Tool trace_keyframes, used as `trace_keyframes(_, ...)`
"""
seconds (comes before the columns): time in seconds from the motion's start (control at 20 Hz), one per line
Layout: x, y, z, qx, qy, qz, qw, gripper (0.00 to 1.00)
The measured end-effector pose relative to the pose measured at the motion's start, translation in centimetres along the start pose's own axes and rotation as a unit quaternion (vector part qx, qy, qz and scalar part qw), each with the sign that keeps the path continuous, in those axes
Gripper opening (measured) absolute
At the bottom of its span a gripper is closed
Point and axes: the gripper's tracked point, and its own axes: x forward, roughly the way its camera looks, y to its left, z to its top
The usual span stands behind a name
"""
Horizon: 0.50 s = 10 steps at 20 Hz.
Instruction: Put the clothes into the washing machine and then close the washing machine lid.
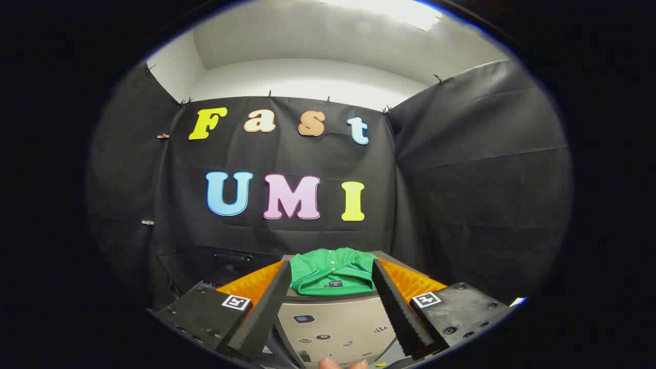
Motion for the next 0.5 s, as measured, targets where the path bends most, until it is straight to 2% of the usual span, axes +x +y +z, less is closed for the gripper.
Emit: trace_keyframes(0.5, 0.02, -0.98, -0.2, 0.003, 0.003, -0.012, 1.0, 0.98)
